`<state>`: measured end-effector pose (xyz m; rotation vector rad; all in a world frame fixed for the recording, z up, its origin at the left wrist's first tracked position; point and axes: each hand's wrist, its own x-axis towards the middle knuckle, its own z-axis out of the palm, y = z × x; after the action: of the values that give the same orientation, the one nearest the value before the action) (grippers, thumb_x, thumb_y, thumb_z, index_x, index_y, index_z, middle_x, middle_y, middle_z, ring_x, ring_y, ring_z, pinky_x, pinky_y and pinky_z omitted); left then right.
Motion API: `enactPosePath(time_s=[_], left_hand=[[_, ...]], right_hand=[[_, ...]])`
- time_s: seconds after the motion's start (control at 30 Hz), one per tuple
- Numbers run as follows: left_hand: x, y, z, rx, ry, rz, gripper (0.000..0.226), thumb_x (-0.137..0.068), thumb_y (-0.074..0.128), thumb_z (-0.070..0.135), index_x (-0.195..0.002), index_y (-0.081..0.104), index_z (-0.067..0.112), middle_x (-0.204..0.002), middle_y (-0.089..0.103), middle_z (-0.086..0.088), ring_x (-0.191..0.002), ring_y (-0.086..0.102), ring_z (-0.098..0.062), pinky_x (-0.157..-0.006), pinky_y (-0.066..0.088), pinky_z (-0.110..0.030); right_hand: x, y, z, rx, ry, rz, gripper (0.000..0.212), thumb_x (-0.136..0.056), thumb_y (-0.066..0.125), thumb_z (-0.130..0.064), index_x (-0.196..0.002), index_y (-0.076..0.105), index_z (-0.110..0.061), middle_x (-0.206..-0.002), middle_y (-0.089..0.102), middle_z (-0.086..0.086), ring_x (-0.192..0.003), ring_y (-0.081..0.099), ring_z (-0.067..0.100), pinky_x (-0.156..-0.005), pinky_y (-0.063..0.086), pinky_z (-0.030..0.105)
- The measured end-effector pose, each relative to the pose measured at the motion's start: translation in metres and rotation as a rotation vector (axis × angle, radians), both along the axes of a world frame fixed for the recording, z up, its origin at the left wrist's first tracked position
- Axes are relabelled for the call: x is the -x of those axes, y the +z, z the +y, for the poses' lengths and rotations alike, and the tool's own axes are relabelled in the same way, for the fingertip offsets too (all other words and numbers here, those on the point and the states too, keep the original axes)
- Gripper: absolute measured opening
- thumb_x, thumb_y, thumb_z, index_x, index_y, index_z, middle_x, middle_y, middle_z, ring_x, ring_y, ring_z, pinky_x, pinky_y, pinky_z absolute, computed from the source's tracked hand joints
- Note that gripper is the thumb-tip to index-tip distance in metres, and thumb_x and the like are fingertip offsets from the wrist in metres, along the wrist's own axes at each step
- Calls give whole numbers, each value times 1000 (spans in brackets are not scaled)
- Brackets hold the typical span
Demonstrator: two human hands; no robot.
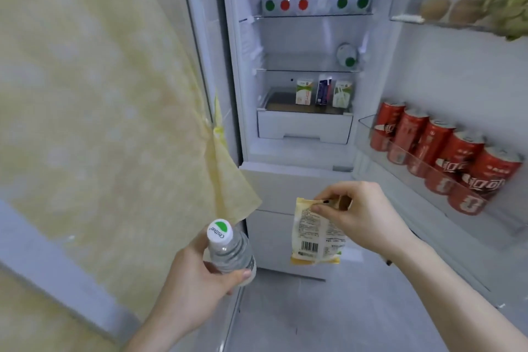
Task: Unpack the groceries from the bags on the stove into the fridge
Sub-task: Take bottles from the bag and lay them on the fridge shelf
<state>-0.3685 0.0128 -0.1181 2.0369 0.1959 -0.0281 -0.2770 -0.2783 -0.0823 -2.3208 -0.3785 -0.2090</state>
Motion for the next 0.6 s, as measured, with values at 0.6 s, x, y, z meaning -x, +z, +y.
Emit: enactPosePath(time_s=[0.6], left_hand=[[-264,57,-57,44,-31,-239,59,-70,93,18,-117,65,42,-79,77,1,-70,75,-21,-78,63,-47]], right_hand=[[-206,55,-48,-33,-68,-90,5,-85,84,-35,-82,80,-34,-71,71,-15,-68,63,-2,-56,47,15]])
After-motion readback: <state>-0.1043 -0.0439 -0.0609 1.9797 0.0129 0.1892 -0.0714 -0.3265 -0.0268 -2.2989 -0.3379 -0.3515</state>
